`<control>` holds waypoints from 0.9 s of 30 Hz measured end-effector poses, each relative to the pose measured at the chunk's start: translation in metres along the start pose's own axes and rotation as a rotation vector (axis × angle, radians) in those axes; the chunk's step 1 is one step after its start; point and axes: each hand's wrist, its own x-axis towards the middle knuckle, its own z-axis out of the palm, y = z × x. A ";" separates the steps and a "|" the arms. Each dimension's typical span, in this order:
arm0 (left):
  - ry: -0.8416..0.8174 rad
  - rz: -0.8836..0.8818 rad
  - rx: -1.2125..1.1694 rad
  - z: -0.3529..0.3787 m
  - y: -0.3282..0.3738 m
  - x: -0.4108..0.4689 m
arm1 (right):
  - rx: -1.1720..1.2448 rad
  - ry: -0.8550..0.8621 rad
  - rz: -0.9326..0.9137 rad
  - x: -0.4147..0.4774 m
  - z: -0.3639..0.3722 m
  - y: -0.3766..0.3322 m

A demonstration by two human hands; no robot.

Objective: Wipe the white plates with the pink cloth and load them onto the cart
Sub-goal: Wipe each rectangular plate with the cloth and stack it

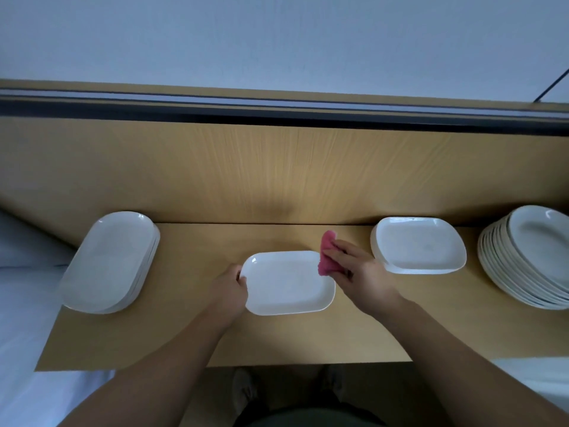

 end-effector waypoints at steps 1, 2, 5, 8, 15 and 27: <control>-0.003 0.024 0.031 0.000 0.000 0.001 | -0.006 -0.010 0.006 0.000 0.001 -0.001; -0.011 0.063 0.077 -0.001 -0.001 0.002 | -0.020 -0.028 0.015 0.000 0.002 -0.002; -0.067 0.172 0.232 -0.006 0.001 0.003 | -0.077 -0.110 0.021 0.002 0.012 0.004; -0.135 0.273 0.391 -0.015 0.003 0.002 | -0.139 -0.207 -0.007 0.009 0.031 0.009; -0.295 0.374 0.583 -0.013 -0.004 -0.010 | -0.455 -0.476 0.138 0.008 0.089 0.030; -0.328 0.318 0.423 -0.011 -0.007 -0.007 | -0.539 -0.655 0.287 0.003 0.128 0.004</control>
